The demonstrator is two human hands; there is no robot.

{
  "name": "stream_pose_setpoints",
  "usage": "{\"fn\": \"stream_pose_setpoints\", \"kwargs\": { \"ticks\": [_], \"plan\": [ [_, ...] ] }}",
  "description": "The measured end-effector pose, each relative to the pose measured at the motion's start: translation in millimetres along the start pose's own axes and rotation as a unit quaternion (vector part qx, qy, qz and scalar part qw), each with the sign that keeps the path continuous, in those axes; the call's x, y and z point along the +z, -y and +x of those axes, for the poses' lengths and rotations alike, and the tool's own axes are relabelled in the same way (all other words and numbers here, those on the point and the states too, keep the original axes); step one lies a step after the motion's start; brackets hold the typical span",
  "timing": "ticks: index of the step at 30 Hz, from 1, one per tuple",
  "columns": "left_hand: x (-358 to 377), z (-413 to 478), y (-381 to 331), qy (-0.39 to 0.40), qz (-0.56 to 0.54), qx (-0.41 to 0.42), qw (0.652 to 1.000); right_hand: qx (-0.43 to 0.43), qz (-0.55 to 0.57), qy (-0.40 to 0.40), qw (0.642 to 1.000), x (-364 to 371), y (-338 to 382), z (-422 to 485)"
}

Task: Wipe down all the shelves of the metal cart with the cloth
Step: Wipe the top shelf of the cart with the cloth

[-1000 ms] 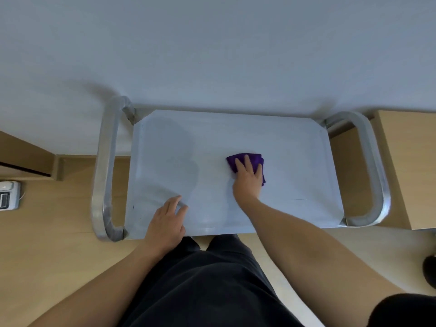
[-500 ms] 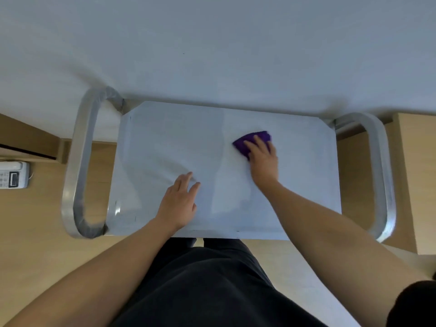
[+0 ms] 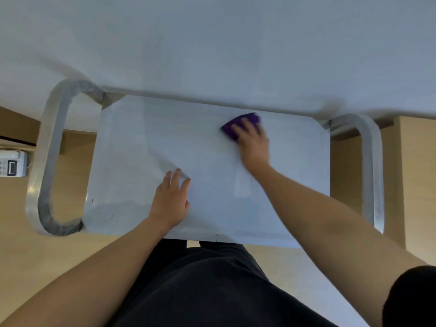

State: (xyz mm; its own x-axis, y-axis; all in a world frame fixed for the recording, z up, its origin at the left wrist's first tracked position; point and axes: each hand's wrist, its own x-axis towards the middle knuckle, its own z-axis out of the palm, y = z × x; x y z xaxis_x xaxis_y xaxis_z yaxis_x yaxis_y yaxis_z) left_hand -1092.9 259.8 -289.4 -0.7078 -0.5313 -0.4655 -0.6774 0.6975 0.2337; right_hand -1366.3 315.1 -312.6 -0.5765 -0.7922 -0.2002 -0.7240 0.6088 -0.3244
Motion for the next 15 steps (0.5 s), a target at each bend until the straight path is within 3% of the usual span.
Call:
{"fn": "stream_pose_setpoints", "kwargs": {
  "ticks": [3, 5, 7, 9, 12, 15],
  "plan": [
    [0.8, -1.2, -7.8, 0.003, 0.000, -0.018, 1.000, 0.244, 0.088, -0.079, 0.963, -10.7, -21.9, 1.2],
    [1.6, -3.2, -10.5, 0.011, 0.005, -0.026, 1.000, 0.309, 0.089, -0.081, 0.943, 0.4, 3.7, -4.8],
    [2.1, -3.9, -11.2, 0.018, 0.012, -0.034, 0.999, 0.251, 0.083, -0.049, 0.963, 19.9, 39.9, -16.1],
    [2.0, -4.1, -12.2, 0.023, 0.011, -0.041, 0.999, 0.078, 0.046, 0.007, 0.996, 38.5, 66.2, -29.3],
    [1.7, -2.7, -14.3, 0.027, 0.015, -0.051, 0.998, -0.145, 0.013, 0.064, 0.987, 38.4, 60.9, -28.3],
    [3.9, -0.4, -19.2, 0.029, 0.019, -0.060, 0.998, -0.174, -0.007, 0.051, 0.983, 21.9, 21.3, -10.0]
  ]
}}
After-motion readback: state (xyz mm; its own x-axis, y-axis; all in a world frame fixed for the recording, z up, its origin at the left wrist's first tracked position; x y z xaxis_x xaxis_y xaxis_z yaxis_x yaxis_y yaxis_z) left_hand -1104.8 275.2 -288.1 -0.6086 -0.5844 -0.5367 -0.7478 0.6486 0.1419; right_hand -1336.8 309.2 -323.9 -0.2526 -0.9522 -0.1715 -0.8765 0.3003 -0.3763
